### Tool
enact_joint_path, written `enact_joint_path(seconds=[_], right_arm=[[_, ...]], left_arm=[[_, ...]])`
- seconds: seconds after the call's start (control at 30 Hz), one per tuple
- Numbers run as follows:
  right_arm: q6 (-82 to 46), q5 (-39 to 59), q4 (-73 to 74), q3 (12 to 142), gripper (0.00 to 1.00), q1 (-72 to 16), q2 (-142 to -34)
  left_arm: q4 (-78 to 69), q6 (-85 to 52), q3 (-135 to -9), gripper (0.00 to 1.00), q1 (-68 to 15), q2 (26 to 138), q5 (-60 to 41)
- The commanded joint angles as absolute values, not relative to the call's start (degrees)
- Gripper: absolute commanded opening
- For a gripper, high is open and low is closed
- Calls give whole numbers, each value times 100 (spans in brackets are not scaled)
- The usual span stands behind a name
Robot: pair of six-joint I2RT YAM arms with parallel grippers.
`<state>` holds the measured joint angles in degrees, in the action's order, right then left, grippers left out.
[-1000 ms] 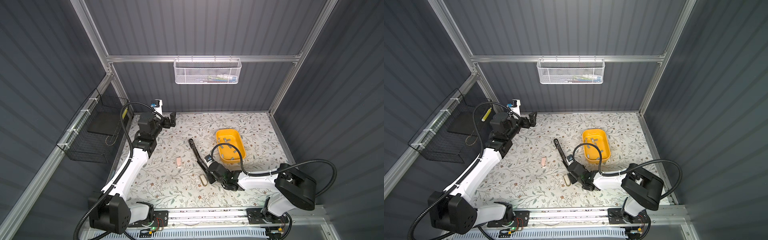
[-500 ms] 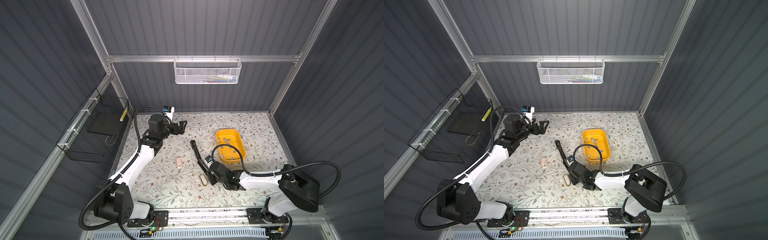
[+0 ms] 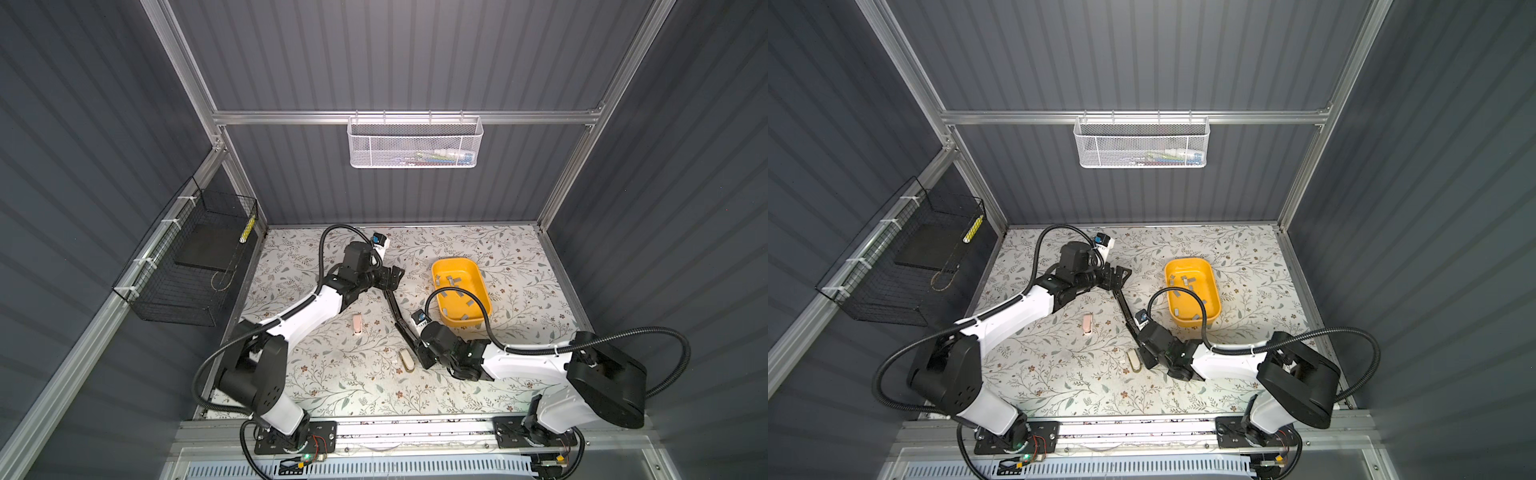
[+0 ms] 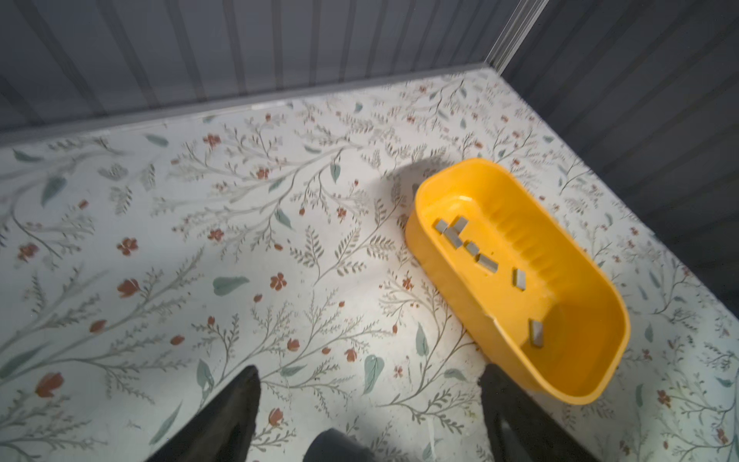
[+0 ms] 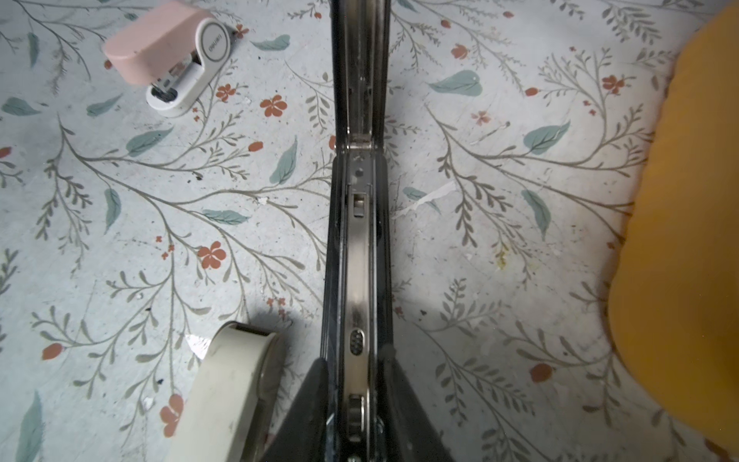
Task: Load the staples into the stapler
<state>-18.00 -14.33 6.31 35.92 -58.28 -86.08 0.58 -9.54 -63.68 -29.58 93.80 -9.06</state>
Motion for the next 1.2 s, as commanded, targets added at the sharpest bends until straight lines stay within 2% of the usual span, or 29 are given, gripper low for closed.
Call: enact_joint_path(seconds=[0.0, 0.33, 0.5, 0.57, 0.7, 0.8, 0.93, 1.07, 1.17], right_arm=[[-1854, -1504, 261, 3840, 26, -5814, -8814], [-1910, -1493, -217, 4186, 21, -5706, -9198], [-2128, -1534, -429, 4132, 18, -5456, -9202], [-2201, -1369, -435, 4103, 15, -5292, -9226], [-2163, -1265, -445, 4144, 13, -5159, -9237], [-2079, -1298, -474, 4190, 17, -5140, -9246], [-1930, -1463, -651, 4339, 27, -5115, -9273], [-1888, -1701, -744, 4284, 39, -5089, -9066], [-1916, -1786, -749, 4169, 41, -5032, -8868]], left_arm=[[53, -1099, -6434, 87, -2977, 9514, -1024], [228, -757, -6600, 90, -2873, 10359, -158], [306, -740, -6926, 90, -2529, 10871, -491], [359, -688, -7151, 90, -2373, 10964, -892], [478, -834, -7354, 91, -2012, 10921, -1087], [432, -583, -7365, 92, -1868, 10641, -1127], [231, -101, -7250, 93, -1872, 9791, -1310], [-777, 574, -6438, 95, -1894, 8583, -1670], [-1661, 1258, -5821, 100, -1916, 8000, -2214]])
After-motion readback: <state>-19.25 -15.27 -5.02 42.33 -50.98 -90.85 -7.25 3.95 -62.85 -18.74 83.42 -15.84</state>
